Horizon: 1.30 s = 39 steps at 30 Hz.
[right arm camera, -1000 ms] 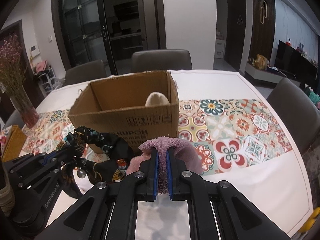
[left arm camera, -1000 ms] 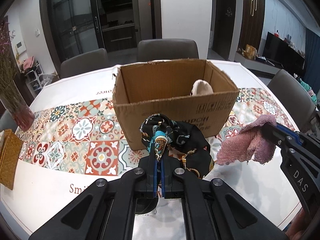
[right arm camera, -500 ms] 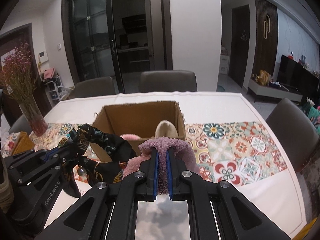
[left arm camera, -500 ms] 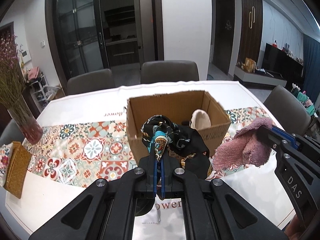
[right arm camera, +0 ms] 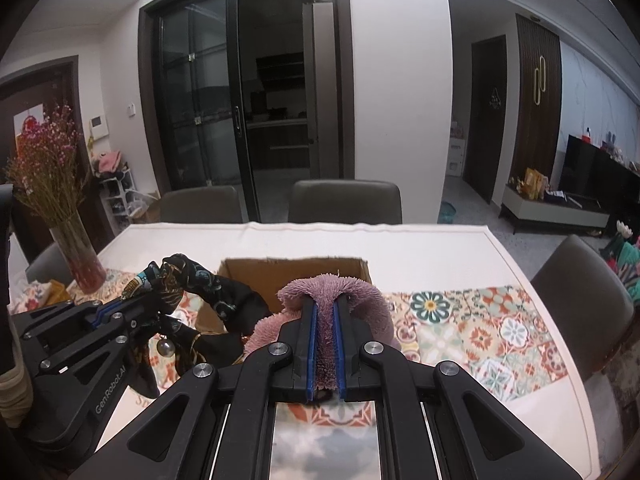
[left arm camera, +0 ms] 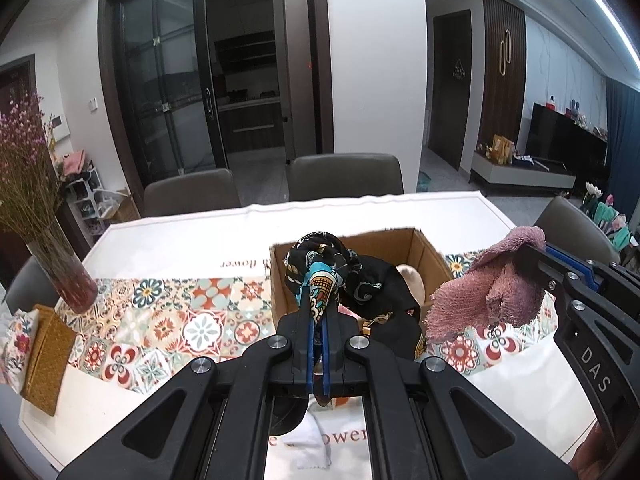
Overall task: Organize soft objects
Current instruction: 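Lift and carry the scarf and towel in both tools over the box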
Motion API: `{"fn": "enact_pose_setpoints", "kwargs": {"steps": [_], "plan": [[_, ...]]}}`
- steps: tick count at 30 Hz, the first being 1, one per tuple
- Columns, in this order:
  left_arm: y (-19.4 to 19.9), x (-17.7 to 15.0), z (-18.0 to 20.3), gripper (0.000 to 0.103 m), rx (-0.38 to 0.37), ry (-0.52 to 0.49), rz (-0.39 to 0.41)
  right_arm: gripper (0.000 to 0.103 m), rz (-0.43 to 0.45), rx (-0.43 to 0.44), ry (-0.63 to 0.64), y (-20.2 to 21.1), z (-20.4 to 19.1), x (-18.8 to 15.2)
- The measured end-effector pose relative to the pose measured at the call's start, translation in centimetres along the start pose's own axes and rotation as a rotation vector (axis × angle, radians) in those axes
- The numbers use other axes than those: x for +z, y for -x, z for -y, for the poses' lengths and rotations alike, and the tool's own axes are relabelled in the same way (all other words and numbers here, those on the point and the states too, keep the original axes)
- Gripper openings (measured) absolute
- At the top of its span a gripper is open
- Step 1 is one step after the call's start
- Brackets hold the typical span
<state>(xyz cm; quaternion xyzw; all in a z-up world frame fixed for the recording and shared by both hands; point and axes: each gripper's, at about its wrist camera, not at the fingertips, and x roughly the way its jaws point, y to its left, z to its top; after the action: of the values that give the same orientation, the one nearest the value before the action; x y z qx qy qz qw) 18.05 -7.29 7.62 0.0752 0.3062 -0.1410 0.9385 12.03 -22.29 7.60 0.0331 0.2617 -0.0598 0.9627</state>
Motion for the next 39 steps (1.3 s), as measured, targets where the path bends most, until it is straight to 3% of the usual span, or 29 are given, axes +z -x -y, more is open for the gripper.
{"fn": "enact_pose_setpoints", "kwargs": {"steps": [12, 39], "plan": [[-0.3, 3.6, -0.4, 0.005, 0.001, -0.005, 0.049, 0.009, 0.043, -0.002, 0.012, -0.4, 0.1, 3.6], [-6.3, 8.1, -0.1, 0.005, -0.007, -0.012, 0.007, 0.009, -0.032, 0.017, -0.025, -7.3, 1.4, 5.9]]}}
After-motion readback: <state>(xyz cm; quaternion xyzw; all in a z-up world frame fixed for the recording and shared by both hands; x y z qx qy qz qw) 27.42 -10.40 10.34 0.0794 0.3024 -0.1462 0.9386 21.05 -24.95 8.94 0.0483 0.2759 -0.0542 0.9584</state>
